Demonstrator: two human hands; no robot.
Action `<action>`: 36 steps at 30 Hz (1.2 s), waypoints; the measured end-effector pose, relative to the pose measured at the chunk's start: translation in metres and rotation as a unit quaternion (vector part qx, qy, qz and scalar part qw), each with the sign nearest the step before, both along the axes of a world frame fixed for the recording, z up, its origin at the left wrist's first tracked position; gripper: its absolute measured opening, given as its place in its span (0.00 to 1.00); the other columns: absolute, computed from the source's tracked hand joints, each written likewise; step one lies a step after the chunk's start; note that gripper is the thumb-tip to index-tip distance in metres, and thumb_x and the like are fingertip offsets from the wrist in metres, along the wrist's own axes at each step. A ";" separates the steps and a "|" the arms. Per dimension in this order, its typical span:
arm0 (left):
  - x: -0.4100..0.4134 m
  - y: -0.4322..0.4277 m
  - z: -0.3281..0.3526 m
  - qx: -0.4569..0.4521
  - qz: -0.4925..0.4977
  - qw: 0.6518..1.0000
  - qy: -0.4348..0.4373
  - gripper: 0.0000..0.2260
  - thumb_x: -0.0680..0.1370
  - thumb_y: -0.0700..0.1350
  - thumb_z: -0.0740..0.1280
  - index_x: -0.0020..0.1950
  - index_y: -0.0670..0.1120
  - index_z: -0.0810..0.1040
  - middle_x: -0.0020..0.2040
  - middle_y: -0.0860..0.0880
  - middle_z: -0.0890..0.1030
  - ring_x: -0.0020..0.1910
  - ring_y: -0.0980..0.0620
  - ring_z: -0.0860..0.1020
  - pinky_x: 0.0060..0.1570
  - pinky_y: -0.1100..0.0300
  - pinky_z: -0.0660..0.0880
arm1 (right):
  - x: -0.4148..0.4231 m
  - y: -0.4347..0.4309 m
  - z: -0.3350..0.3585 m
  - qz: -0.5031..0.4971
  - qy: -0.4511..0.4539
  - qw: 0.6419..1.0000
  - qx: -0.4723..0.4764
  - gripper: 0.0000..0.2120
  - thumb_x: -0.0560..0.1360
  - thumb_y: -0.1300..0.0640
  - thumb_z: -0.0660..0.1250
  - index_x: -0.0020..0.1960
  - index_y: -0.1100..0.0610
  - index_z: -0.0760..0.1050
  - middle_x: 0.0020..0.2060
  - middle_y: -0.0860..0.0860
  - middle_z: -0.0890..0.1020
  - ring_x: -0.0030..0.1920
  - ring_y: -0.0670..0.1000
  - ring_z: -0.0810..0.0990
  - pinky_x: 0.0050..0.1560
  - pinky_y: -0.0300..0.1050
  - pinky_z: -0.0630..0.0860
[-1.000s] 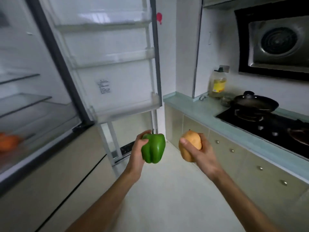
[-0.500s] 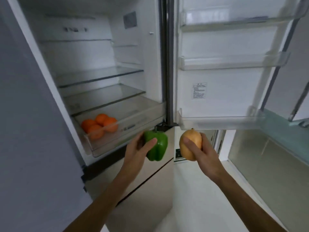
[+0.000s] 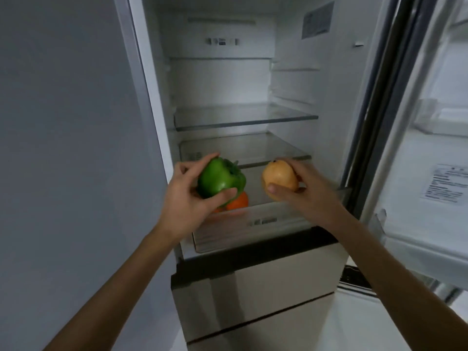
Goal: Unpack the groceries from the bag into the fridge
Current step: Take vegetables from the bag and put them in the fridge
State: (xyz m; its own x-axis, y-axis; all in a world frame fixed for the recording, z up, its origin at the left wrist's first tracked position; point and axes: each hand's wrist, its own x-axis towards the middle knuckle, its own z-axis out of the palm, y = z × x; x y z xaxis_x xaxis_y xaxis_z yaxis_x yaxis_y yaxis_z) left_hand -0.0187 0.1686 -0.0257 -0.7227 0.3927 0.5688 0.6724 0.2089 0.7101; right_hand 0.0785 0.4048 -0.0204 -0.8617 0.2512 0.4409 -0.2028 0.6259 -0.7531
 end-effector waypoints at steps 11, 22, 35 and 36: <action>-0.079 0.036 -0.007 -0.372 0.091 0.923 0.039 0.33 0.66 0.54 0.79 0.68 0.53 0.72 0.62 0.51 0.76 0.59 0.50 0.75 0.58 0.56 0.75 | -0.149 0.040 0.000 0.141 -0.221 0.918 0.298 0.27 0.67 0.44 0.76 0.61 0.55 0.76 0.48 0.48 0.79 0.50 0.50 0.78 0.49 0.43 0.73; -0.114 0.052 -0.038 -0.496 0.040 0.866 -0.049 0.28 0.68 0.53 0.78 0.66 0.57 0.74 0.59 0.53 0.74 0.59 0.51 0.73 0.59 0.55 0.74 | -0.190 0.011 -0.031 0.173 -0.330 0.822 0.431 0.24 0.67 0.48 0.76 0.60 0.53 0.78 0.50 0.52 0.79 0.50 0.53 0.77 0.49 0.43 0.71; -0.117 0.054 -0.049 -0.510 -0.013 0.859 -0.054 0.21 0.70 0.52 0.75 0.62 0.57 0.75 0.58 0.54 0.78 0.56 0.53 0.77 0.56 0.50 0.78 | -0.171 0.009 -0.026 0.207 -0.331 0.832 0.394 0.05 0.73 0.53 0.72 0.46 0.51 0.76 0.41 0.50 0.74 0.36 0.44 0.70 0.34 0.35 0.65; -0.116 0.053 -0.047 -0.511 -0.015 0.858 -0.053 0.21 0.69 0.54 0.74 0.61 0.58 0.76 0.57 0.55 0.78 0.55 0.53 0.77 0.55 0.50 0.79 | -0.167 0.010 -0.024 0.202 -0.320 0.839 0.392 0.07 0.72 0.52 0.73 0.46 0.50 0.76 0.45 0.51 0.76 0.41 0.46 0.74 0.38 0.36 0.67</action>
